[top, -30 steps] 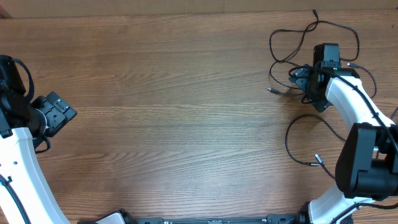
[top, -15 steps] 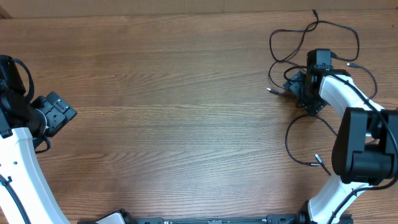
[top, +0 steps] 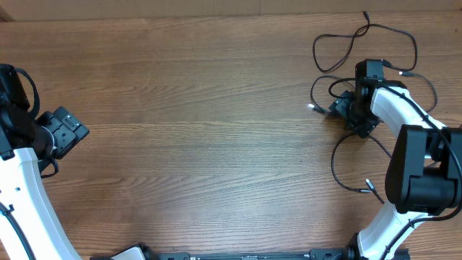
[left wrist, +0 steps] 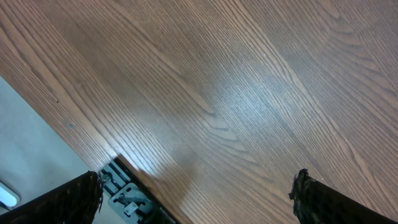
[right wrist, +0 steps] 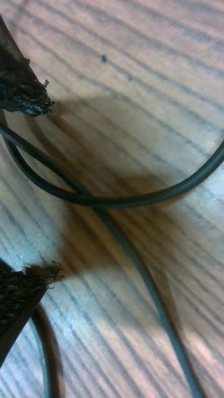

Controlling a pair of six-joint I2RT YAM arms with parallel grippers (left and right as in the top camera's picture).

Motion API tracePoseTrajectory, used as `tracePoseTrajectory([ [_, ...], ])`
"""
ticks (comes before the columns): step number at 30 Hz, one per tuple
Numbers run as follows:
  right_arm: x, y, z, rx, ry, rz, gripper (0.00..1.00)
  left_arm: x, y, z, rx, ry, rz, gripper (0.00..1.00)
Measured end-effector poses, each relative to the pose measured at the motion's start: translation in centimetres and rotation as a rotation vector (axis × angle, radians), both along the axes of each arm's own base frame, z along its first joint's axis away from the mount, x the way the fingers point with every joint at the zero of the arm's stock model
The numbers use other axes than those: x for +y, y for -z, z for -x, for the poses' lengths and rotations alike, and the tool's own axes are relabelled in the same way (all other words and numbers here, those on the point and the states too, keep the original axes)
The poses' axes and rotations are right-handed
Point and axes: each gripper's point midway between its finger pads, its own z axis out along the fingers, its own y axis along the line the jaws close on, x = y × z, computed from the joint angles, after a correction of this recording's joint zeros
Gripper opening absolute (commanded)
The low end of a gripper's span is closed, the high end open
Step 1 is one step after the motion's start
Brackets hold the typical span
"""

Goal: Untangle cables

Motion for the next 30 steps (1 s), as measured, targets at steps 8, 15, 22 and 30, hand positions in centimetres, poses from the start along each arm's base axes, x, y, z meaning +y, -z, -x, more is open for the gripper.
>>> tracePoseTrajectory([
  [8,0.1,-1.4,0.9,0.015,-0.03,0.003,0.85,0.0,0.0,0.0,0.0,0.0,0.0,0.99],
  [15,-0.2,-1.9,1.2,0.018,-0.036,0.024,0.9,0.0,0.0,0.0,0.0,0.0,0.0,0.99],
  [22,-0.6,-1.9,1.7,0.038,-0.036,0.044,1.0,0.0,0.0,0.0,0.0,0.0,0.0,1.0],
  [30,-0.6,-4.2,2.4,0.1,-0.057,0.044,1.0,0.0,0.0,0.0,0.0,0.0,0.0,1.0],
])
